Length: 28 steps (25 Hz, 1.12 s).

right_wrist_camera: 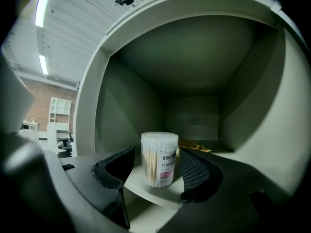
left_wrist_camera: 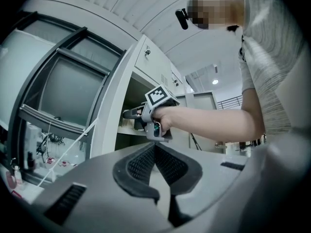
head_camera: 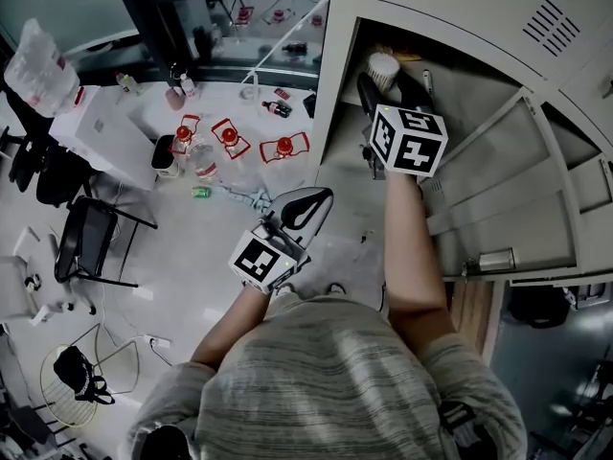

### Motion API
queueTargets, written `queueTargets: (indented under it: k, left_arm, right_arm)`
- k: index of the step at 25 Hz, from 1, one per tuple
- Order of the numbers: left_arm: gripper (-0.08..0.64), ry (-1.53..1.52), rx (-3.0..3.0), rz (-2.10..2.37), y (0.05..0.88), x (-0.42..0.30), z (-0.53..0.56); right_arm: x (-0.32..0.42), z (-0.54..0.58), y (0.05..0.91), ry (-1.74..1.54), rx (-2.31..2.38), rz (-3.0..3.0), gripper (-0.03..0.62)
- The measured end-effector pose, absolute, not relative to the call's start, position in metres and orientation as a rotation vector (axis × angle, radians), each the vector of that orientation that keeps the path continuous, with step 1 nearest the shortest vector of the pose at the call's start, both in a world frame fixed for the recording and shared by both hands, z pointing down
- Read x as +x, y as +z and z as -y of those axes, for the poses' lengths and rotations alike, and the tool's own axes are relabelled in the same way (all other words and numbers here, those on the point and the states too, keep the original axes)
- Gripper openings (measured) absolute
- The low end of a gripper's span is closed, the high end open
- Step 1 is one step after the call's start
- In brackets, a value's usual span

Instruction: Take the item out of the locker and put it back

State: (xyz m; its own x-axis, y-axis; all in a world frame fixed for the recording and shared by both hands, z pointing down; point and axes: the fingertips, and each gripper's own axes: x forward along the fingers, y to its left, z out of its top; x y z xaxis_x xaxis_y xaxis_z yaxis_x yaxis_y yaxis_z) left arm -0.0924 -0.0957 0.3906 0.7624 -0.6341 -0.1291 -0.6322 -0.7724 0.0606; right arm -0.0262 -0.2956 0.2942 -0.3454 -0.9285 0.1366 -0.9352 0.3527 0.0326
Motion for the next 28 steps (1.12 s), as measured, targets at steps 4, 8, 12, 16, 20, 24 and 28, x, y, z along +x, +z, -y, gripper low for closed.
queueTargets:
  k: [4,8,12,16,20,24,28]
  left_arm:
    - [0.006,-0.232,2.941,1.042,0.389,-0.093,0.096]
    - [0.006,-0.228,2.941,1.039,0.391,-0.097,0.096]
    - [0.006,-0.229,2.937,1.044,0.393,-0.099,0.097]
    - [0.006,-0.228,2.938,1.046,0.392,-0.099,0.097]
    - [0.006,-0.227,2.941,1.046,0.393,-0.097,0.096]
    - [0.006,-0.202,2.933,1.049,0.396,-0.096,0.095]
    - [0.006,-0.210,2.929,1.067,0.394,-0.097,0.096]
  right_arm:
    - [-0.025,0.305,0.297,0.114,1.726,2.430,0.273]
    - [-0.025,0.310,0.298,0.112,1.743,2.406,0.273]
    - [-0.025,0.312,0.303,0.075,1.736,2.365,0.272]
    - [-0.024,0.313,0.304,0.056,1.740,2.356,0.270]
    - [-0.025,0.310,0.303,0.051,1.727,2.393,0.267]
    - [-0.030,0.299,0.299,0.019,1.685,2.499,0.265]
    - [-0.033,0.280,0.294,-0.034,1.646,2.584,0.265]
